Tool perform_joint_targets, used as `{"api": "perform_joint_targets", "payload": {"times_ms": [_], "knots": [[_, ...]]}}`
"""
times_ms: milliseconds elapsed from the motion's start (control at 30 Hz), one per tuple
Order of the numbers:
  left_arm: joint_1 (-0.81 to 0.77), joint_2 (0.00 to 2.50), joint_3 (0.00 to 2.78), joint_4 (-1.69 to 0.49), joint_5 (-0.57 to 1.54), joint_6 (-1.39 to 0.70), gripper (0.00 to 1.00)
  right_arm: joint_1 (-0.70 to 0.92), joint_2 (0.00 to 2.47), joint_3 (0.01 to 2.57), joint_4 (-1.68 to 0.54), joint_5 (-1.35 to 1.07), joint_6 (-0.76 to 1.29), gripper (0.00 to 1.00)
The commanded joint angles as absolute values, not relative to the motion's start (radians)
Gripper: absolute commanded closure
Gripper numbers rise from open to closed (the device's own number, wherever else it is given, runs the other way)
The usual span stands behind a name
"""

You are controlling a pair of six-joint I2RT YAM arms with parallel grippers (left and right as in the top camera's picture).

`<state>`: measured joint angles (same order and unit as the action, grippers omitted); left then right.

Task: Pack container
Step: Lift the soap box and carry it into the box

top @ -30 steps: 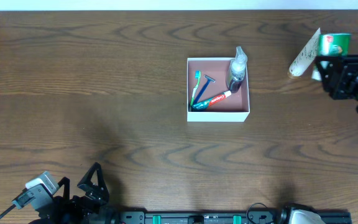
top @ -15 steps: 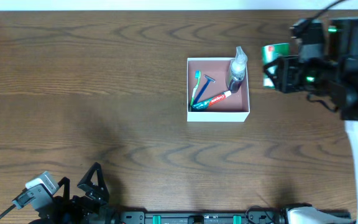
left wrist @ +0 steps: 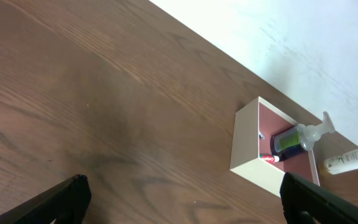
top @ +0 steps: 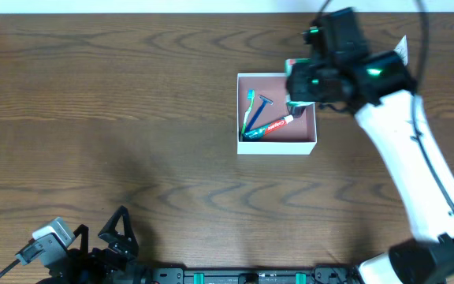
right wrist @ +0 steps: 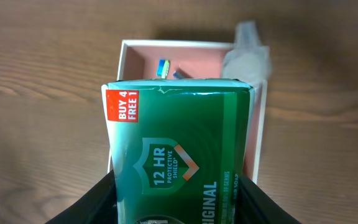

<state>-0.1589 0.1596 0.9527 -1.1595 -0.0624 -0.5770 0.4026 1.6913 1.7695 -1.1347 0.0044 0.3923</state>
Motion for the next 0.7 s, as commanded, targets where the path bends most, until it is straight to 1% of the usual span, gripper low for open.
{"api": "perform_joint_targets", "payload": {"times_ms": [0,67,267,433,667], "knots": [[-0.155,0.156,0.953,-1.159,-0.063,-0.582,0.02,0.453,1.757,1.764,-1.135,0.127,0.479,0.61],[-0.155,0.156,0.953,-1.159,-0.063,-0.582,0.02,0.472,1.797,1.764,-1.137,0.170,0.500,0.61],[-0.155,0.156,0.953,-1.159,-0.063,-0.582,0.02,0.502,1.893,1.764,-1.130,0.175,0.502,0.61],[-0.155,0.156,0.953,-1.159,-0.063,-0.582,0.02,0.502,1.957,1.764,-1.118,0.187,0.551,0.62],[-0.155,0.156,0.953,-1.159,-0.063,-0.582,0.02,0.503,2.016,1.764,-1.083,0.187,0.553,0.64]]}}
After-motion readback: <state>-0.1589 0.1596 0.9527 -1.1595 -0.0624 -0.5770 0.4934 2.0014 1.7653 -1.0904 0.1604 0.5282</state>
